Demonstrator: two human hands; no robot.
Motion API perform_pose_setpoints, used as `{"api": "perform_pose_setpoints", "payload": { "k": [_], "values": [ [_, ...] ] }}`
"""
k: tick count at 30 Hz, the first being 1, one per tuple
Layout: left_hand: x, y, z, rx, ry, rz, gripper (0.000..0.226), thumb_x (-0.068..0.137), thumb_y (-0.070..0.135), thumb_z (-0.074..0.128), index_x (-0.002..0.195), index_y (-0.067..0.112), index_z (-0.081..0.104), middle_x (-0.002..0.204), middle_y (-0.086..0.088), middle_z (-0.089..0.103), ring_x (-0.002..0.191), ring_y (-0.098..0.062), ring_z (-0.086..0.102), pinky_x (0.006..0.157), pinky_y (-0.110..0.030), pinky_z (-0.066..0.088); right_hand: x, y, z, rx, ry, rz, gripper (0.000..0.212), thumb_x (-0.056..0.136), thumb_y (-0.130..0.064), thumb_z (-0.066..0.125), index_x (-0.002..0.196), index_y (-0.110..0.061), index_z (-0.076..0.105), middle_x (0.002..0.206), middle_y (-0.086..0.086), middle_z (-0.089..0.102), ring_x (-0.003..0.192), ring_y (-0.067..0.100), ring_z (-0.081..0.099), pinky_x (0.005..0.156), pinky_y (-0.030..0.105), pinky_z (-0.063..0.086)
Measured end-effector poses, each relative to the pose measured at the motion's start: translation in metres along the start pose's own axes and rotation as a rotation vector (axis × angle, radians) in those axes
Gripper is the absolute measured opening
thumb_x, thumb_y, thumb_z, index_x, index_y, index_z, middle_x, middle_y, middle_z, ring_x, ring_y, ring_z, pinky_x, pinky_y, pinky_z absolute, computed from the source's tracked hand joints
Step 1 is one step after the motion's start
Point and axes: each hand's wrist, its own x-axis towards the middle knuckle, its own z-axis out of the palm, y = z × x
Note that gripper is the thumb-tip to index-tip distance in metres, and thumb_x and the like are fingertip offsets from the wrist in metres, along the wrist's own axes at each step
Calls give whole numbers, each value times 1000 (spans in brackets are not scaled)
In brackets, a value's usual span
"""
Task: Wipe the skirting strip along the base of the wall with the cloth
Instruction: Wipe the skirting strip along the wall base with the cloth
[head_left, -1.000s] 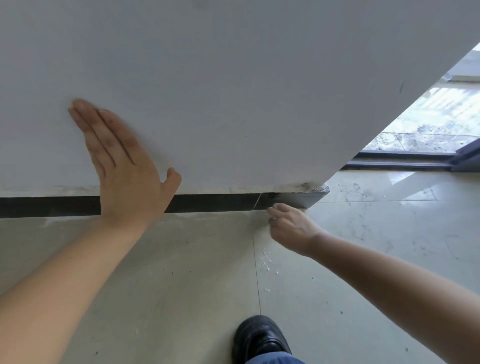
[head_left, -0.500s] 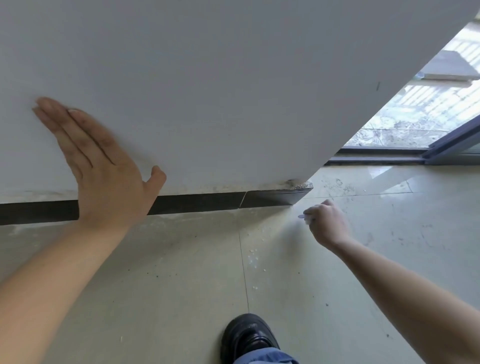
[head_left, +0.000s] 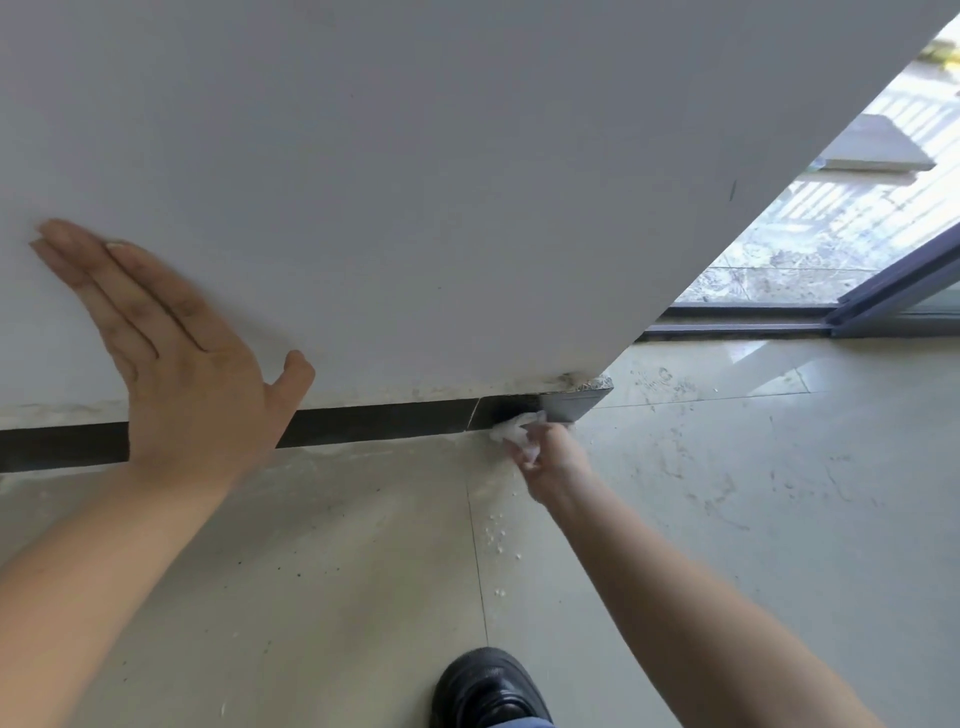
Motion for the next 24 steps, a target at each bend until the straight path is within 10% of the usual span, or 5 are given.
{"api": "perform_pose_setpoints", "payload": {
  "k": [5,9,13,16,24],
  "values": [
    [2,-5,6,3,-39,22,108,86,68,5,139,-25,-6,143,-50,-3,134,-62,1,113,-58,10,-13,-13,-23,-169,-68,105,30,85,5,46,114,0,53,120,23,55,93,30,66,65,23,60],
    [-1,-7,3,9,-18,42,107,87,67,7,139,-26,-4,142,-51,-3,134,-63,0,116,-56,5,-6,-38,-34,-166,188,-92,26,99,-2,35,117,11,50,141,24,45,122,31,52,53,8,50],
    [-2,0,-3,33,31,82,107,89,64,21,136,-29,-1,138,-55,-1,133,-64,-2,117,-57,-2,-13,-20,8,-840,213,-246,39,100,-10,37,136,3,43,142,16,46,124,30,50,45,7,34],
    [-4,1,-5,73,65,94,106,89,62,27,136,-29,1,137,-56,2,132,-65,1,116,-54,-5,-31,20,68,-1304,86,-154,48,97,-19,39,143,-6,38,151,9,36,124,25,52,75,19,40],
    [-7,-30,-17,124,91,261,93,85,37,48,145,-16,-1,145,-47,1,137,-57,-1,115,-37,-18,-87,112,129,-422,-503,353,23,94,-9,47,116,-9,54,80,4,56,65,12,59,63,20,56]
  ]
}}
